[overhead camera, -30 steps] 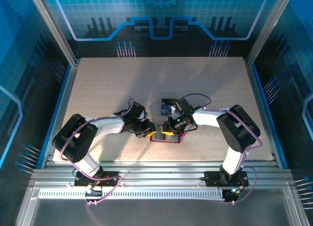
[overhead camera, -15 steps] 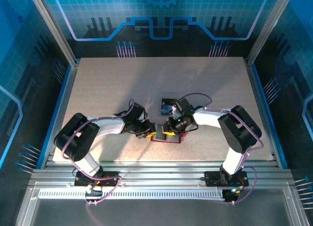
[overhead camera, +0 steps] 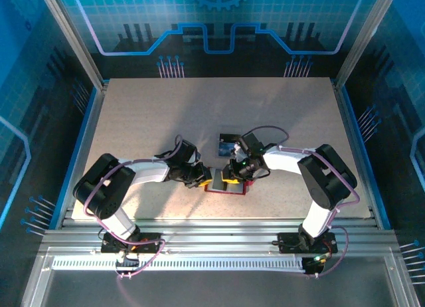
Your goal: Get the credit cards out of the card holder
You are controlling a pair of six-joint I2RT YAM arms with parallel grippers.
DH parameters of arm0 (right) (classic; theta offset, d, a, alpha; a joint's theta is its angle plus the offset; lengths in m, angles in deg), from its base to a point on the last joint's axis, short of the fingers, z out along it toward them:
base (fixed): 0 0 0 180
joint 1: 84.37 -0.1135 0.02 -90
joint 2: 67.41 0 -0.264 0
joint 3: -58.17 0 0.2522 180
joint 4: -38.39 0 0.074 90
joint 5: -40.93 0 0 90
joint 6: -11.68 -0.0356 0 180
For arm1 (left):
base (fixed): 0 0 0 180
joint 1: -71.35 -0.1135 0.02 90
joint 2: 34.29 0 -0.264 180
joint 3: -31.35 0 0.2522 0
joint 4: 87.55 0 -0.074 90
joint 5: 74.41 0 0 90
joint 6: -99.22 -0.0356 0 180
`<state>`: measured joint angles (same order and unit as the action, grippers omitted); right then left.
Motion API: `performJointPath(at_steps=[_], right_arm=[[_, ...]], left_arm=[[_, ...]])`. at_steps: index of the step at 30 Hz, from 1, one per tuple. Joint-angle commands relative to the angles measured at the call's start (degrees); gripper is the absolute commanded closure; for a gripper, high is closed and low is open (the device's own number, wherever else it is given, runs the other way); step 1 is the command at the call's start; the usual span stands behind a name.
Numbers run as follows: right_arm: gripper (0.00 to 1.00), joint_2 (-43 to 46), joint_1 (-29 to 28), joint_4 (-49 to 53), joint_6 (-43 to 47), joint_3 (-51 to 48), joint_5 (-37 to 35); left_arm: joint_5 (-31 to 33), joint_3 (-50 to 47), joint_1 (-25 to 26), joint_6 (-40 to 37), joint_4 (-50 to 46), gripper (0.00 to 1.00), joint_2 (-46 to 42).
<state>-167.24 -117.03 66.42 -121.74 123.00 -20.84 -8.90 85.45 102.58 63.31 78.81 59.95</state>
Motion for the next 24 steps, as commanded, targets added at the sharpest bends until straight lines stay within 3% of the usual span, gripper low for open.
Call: performJointPath(at_steps=[1, 24], right_arm=[[0.72, 1.5, 0.5, 1.7, 0.9, 0.3, -0.8], [0.72, 4.7, 1.9, 1.9, 0.6, -0.4, 0.0]], left_arm=[[0.0, -0.5, -0.4, 0.3, -1.5, 0.81, 0.3], [-0.2, 4.6, -0.1, -0.8, -5.9, 0.81, -1.9]])
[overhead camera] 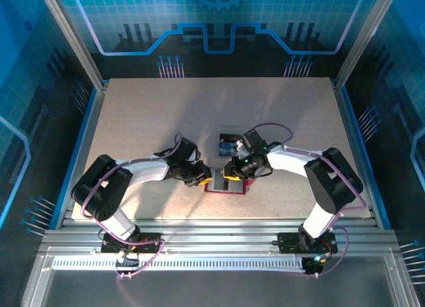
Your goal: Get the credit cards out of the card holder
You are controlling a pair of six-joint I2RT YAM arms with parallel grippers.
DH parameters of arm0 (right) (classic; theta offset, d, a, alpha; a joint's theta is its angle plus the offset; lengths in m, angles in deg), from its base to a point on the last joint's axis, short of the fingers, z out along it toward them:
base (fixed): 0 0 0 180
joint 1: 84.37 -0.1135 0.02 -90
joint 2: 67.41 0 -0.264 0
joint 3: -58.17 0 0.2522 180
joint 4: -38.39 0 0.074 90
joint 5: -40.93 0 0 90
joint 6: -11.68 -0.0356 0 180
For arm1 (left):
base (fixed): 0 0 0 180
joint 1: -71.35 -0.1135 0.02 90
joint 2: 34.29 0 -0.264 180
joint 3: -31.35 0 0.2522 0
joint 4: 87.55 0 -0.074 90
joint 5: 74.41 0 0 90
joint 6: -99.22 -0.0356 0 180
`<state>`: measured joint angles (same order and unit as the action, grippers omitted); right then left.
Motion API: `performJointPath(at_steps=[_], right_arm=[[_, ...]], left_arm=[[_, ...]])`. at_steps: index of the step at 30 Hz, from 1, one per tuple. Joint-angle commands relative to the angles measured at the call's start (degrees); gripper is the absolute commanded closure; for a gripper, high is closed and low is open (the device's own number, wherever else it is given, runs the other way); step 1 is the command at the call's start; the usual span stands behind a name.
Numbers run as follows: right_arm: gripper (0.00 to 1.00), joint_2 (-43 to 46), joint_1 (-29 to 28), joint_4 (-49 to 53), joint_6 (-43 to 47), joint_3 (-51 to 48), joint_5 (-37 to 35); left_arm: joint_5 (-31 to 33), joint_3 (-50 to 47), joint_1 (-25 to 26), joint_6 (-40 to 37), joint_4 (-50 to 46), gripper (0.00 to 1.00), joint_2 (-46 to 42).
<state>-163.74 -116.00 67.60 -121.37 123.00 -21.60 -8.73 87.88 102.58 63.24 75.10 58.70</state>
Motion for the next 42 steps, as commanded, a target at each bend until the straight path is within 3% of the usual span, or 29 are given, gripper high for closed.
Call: performJointPath(at_steps=[1, 14, 42], right_arm=[[0.72, 1.2, 1.1, 0.4, 0.0, -0.4, 1.0], [0.72, -0.1, 2.8, -5.7, -2.5, -5.2, 4.6], [0.73, -4.1, 3.1, -9.5, -3.3, -6.2, 6.0]], left_arm=[[-0.5, 2.7, -0.1, -0.8, -2.2, 0.81, -0.4], [1.2, 6.8, 1.4, -4.3, -6.0, 0.89, 4.2], [-0.5, 4.5, 1.4, -3.7, -4.2, 0.9, 6.4]])
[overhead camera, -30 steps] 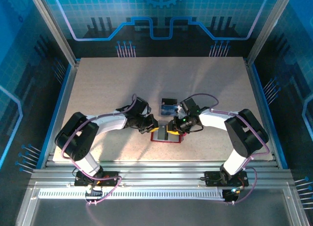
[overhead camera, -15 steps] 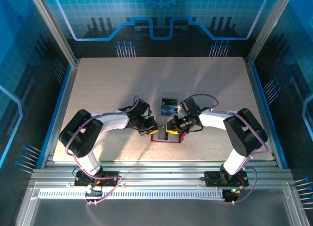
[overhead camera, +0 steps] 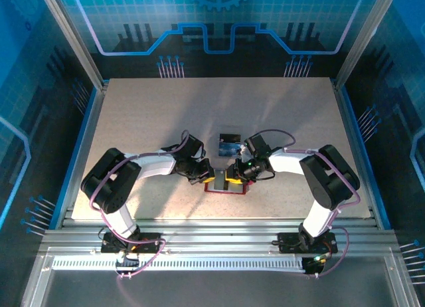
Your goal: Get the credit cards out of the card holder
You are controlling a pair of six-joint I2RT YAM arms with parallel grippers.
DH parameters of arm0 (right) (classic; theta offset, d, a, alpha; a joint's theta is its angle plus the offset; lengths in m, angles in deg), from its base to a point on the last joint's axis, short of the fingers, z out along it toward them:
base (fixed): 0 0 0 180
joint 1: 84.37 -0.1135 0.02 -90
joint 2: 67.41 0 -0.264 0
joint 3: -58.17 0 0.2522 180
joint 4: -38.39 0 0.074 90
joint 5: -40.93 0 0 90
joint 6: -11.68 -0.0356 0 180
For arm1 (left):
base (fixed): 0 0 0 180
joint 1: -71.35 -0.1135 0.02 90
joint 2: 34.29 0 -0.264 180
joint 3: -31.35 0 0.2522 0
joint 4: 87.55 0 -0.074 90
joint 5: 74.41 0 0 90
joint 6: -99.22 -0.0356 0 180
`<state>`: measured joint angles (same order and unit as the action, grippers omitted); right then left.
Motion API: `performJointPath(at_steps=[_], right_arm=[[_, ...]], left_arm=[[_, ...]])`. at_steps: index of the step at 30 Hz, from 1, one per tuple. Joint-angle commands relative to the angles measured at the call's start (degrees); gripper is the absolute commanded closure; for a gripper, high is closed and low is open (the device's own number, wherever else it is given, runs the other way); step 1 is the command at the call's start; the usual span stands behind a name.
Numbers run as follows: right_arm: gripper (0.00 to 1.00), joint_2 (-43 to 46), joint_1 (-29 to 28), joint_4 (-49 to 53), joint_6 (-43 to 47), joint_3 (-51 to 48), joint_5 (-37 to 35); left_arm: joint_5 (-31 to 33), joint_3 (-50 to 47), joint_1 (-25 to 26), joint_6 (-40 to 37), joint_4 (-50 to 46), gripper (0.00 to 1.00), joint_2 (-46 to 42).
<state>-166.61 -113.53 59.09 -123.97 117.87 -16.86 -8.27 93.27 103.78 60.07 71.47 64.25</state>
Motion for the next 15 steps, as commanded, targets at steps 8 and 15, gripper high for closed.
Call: performJointPath(at_steps=[8, 15], right_arm=[[0.74, -1.1, 0.9, -3.0, -2.0, -1.8, 2.5], [0.76, -0.5, 1.2, -5.2, -3.2, -2.5, 3.9]], left_arm=[[-1.8, -1.2, 0.3, -0.5, 0.3, 0.91, 1.5], [-2.0, -1.8, 0.4, -0.2, 1.0, 0.91, 2.0]])
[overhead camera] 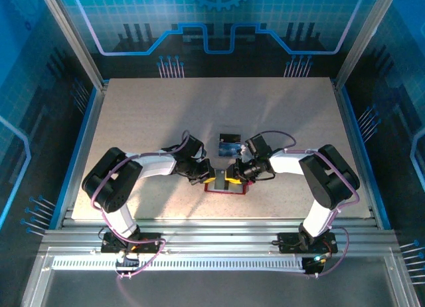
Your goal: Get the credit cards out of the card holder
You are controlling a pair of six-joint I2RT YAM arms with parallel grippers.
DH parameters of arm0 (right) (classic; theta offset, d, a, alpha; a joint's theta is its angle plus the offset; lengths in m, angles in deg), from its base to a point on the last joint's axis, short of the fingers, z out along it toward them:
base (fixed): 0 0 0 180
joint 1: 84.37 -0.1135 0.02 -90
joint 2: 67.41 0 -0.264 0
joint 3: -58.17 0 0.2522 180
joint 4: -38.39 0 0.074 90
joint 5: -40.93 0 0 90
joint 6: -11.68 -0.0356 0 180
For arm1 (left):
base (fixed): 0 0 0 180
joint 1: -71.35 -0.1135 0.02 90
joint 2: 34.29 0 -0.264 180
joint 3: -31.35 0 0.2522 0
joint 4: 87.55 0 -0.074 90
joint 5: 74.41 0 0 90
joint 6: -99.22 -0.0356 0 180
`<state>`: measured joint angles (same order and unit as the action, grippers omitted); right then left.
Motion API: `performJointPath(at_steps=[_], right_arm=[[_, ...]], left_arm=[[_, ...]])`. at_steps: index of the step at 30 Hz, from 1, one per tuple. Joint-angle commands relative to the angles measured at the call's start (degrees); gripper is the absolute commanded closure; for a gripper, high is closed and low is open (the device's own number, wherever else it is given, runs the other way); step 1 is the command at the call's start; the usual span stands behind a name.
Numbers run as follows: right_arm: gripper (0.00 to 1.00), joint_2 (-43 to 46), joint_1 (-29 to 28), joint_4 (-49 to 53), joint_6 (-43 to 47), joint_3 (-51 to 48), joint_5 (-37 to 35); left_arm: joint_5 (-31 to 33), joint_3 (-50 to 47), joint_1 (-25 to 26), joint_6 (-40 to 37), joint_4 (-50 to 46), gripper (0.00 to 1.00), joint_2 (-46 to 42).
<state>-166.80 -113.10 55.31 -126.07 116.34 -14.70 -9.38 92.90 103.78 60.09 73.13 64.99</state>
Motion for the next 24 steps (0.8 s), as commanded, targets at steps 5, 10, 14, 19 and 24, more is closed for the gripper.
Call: performJointPath(at_steps=[5, 10, 14, 19, 24], right_arm=[[0.79, 0.2, 1.1, -2.6, -1.8, -1.8, 2.1], [0.83, 1.0, 1.5, -2.6, -1.6, -2.5, 2.0], [0.86, 1.7, 1.8, -2.3, -1.5, -2.9, 1.9], [0.87, 2.7, 2.3, -1.1, -0.5, -3.2, 1.6], [0.86, 3.8, 3.1, 0.3, 0.5, -3.6, 1.5]], left_arm=[[-0.6, -1.9, 0.4, -0.1, -0.9, 0.91, 0.8], [-0.3, -2.2, 0.4, -0.2, -1.1, 0.91, 0.6], [-0.2, -2.0, 0.4, -0.2, -1.5, 0.91, 0.3], [0.2, -2.0, 0.4, -0.5, -2.2, 0.91, -0.2], [0.6, -2.0, 0.3, -0.6, -2.8, 0.91, -0.8]])
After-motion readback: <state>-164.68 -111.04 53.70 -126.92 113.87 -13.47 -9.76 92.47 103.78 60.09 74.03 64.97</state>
